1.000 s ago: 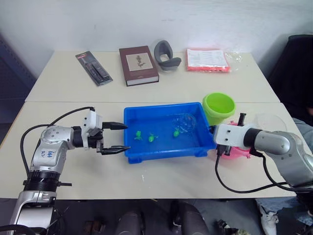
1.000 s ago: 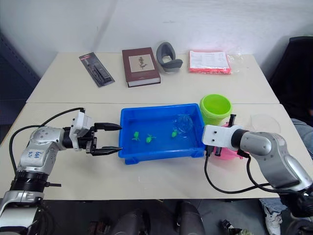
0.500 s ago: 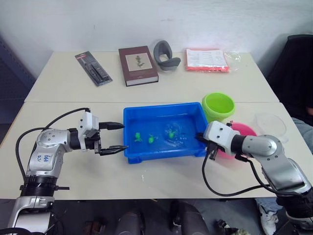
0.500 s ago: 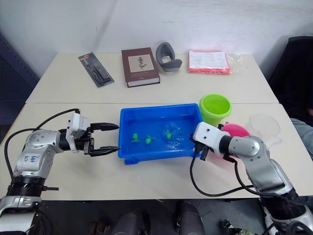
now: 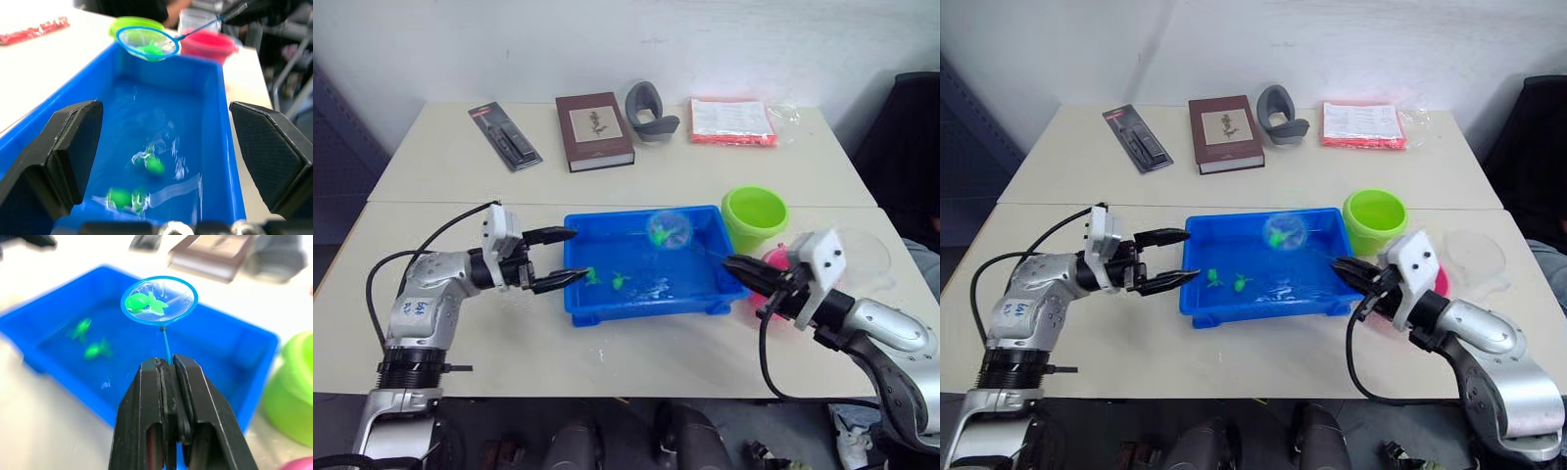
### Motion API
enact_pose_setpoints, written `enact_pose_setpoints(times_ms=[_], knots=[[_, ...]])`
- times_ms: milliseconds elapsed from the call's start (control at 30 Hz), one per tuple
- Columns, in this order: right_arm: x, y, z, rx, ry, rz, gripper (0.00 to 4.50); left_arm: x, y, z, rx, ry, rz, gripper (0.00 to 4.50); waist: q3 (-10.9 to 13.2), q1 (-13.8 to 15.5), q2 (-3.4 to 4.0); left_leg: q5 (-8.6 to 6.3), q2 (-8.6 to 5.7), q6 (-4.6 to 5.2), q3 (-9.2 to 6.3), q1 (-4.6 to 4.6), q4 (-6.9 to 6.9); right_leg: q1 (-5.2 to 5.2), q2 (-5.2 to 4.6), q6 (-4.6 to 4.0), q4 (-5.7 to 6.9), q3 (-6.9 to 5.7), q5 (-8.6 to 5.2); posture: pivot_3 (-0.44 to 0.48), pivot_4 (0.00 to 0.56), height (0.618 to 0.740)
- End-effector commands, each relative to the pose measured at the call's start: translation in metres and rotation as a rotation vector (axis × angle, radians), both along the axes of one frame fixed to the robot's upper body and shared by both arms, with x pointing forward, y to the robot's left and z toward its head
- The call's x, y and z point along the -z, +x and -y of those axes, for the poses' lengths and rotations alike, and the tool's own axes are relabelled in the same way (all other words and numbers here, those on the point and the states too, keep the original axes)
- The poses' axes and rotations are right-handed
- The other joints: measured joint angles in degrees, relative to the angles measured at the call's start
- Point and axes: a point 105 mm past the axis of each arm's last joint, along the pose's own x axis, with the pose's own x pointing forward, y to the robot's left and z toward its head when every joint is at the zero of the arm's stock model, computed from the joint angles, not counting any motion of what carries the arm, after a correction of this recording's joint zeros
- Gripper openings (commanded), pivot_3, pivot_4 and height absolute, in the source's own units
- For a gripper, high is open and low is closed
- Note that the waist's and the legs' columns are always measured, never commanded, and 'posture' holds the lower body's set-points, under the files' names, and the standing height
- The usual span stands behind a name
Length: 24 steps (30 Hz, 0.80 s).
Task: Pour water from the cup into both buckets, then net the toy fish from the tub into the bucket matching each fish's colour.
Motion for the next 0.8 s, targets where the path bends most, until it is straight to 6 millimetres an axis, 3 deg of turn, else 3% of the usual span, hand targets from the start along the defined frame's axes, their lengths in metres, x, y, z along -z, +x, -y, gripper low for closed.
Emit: enact_pose_setpoints(times_ms=[33,167,433,800], knots=[[-0.024,-0.003,0.021,0.108,-0.014,0.138,0.0,-0.02,0.002,0.013,0.006,-0.059,0.066,4.46,0.0,0.01,0.0,0.0,-0.01,0.0,0.01,0.01,-0.01,0.0,0.01,0.0,0.0,0.0,0.0,0.0,0.15,0.74],[-0.04,0.007,0.064,0.288,-0.114,0.234,0.0,-0.027,0.01,0.028,0.02,-0.108,0.08,4.46,0.0,0.13,-0.01,0.0,-0.04,0.0,0.04,0.02,0.01,0.01,0.02,0.02,-0.01,-0.01,0.01,0.0,0.15,0.74],[-0.031,0.031,0.12,0.487,-0.483,0.321,0.0,-0.02,0.017,0.047,0.054,-0.089,0.103,4.46,-0.01,-0.13,0.0,0.01,-0.01,0.0,0.38,0.11,-0.09,0.0,0.08,0.03,-0.03,0.05,0.02,0.0,0.15,0.74],[-0.016,0.047,0.114,0.381,-0.901,0.494,0.0,-0.015,0.021,0.053,0.046,-0.053,0.164,4.46,-0.01,-0.2,0.01,0.03,0.05,-0.04,0.38,0.12,-0.1,-0.01,0.06,0.03,-0.03,0.11,0.02,0.0,0.15,0.74]])
